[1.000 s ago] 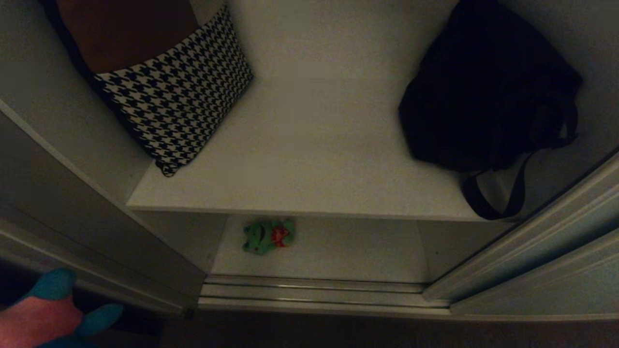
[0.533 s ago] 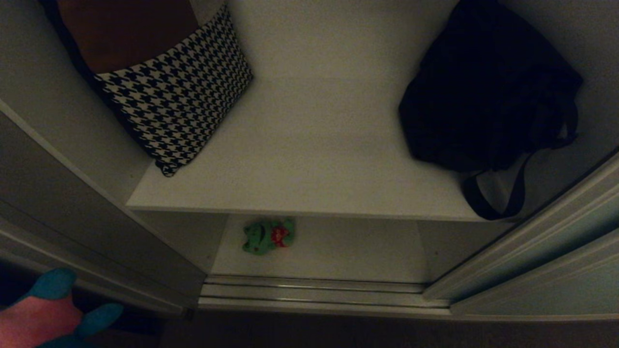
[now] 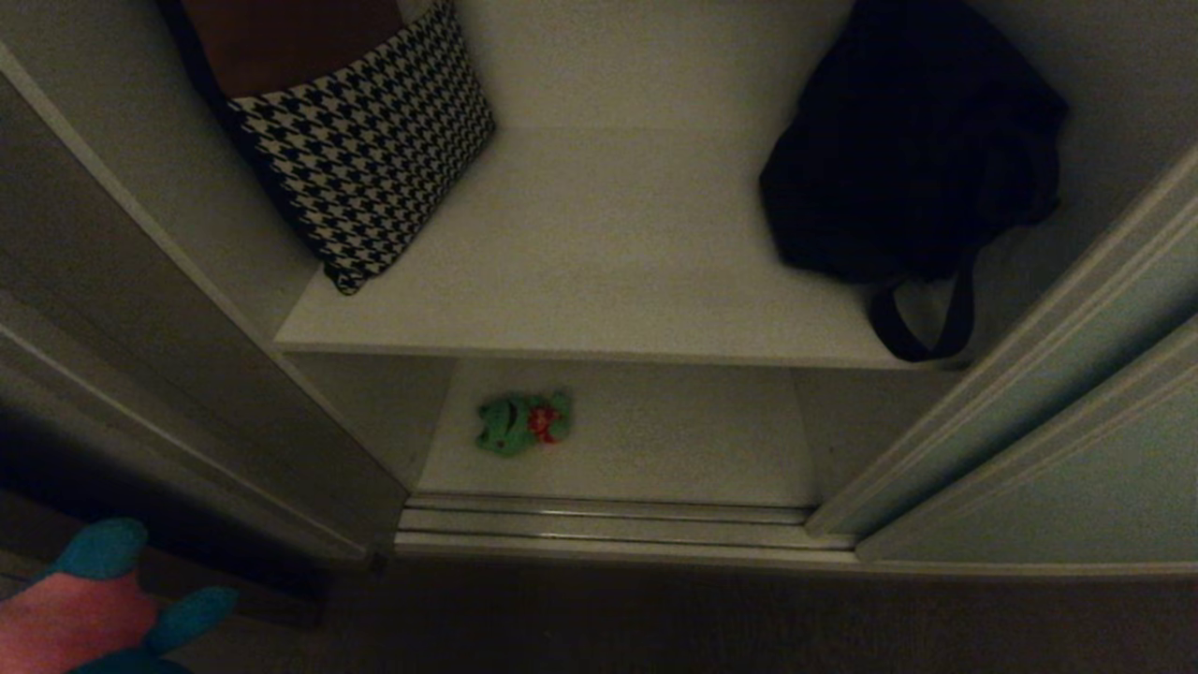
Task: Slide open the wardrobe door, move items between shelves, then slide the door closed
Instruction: Place the blue doll on the lower shelf
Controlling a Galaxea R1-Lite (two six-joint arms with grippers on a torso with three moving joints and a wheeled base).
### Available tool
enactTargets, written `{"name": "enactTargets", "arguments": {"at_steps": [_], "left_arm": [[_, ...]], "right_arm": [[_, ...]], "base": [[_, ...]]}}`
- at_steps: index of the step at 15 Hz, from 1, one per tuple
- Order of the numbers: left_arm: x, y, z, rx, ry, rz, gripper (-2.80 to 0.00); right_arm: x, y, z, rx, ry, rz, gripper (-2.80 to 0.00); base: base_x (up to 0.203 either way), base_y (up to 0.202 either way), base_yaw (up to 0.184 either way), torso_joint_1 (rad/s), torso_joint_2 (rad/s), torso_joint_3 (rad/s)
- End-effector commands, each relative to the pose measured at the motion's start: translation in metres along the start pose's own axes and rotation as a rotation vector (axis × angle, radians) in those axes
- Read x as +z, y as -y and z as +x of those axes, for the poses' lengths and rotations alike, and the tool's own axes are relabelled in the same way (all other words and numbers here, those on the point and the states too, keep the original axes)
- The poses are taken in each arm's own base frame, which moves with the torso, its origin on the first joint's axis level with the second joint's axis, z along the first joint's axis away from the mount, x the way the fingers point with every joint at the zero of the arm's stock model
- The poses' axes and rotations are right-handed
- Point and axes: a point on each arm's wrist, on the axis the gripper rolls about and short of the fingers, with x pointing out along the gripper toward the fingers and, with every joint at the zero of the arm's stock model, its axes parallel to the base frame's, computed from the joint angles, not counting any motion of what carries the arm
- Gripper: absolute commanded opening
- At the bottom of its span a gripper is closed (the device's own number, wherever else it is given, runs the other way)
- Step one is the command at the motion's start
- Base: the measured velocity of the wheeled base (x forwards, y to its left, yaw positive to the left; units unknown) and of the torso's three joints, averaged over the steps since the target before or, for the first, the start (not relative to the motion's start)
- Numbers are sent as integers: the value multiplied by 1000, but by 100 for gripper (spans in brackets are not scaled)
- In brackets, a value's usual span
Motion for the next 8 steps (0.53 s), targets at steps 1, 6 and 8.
{"name": "enactTargets", "arguments": {"at_steps": [1, 6, 8], "left_arm": [[0, 0, 0, -1, -4, 1, -280], [0, 0, 0, -1, -6, 0, -280], [0, 0, 1, 2, -4, -4, -280]], "right_arm": [[0, 0, 0, 0, 0, -1, -280], [0, 0, 0, 0, -1, -1, -280], [0, 0, 0, 0, 0, -1, -280]], "base": [[-197, 0, 0, 3, 2, 6], [-197, 0, -1, 5, 2, 3], [-169, 0, -2, 2, 2, 5]]}}
